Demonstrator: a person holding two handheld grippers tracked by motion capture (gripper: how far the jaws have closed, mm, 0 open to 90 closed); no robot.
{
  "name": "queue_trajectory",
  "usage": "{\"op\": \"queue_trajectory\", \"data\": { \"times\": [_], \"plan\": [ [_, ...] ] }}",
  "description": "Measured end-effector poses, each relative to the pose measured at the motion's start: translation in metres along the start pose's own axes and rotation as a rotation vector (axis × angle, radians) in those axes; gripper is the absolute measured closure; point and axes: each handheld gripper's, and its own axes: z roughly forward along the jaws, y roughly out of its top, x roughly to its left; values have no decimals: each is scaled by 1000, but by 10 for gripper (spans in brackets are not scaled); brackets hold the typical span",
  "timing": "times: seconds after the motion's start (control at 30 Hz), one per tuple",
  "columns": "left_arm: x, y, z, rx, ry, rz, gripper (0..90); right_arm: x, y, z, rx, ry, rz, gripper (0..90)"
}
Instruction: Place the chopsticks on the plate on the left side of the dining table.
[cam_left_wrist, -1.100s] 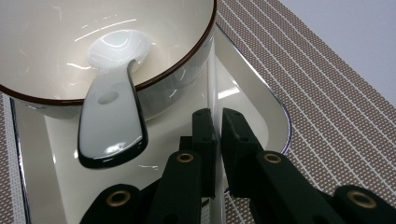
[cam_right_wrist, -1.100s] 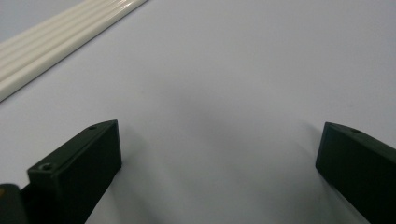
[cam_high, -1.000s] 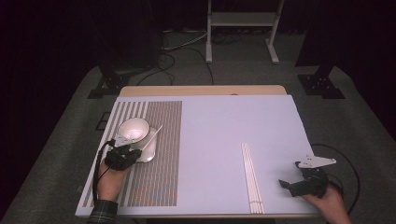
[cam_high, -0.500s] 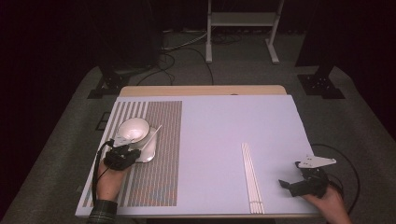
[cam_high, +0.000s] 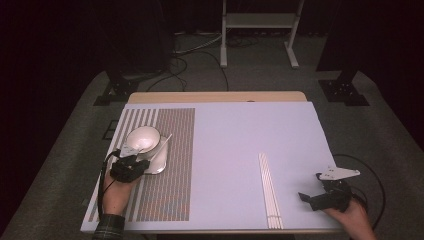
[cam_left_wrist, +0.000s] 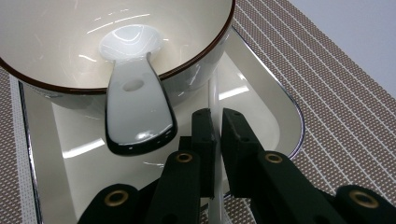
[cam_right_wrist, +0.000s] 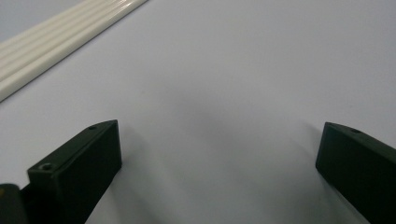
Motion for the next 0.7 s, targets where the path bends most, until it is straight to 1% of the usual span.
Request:
{"op": "queue_trajectory", "data": {
  "times": [0.1, 0.17, 0.53, 0.7],
  "plan": [
    [1, 0, 0, -1, 3, -4, 822, 0, 0, 0, 0, 0, 0, 0],
    [1, -1, 0, -5, -2, -5, 794, 0, 0, 0, 0, 0, 0, 0],
    [0, -1, -2, -10, -6, -9, 711, 0, 0, 0, 0, 0, 0, 0],
    [-1, -2, -8, -28, -7, -19, 688, 0, 0, 0, 0, 0, 0, 0]
  ]
}}
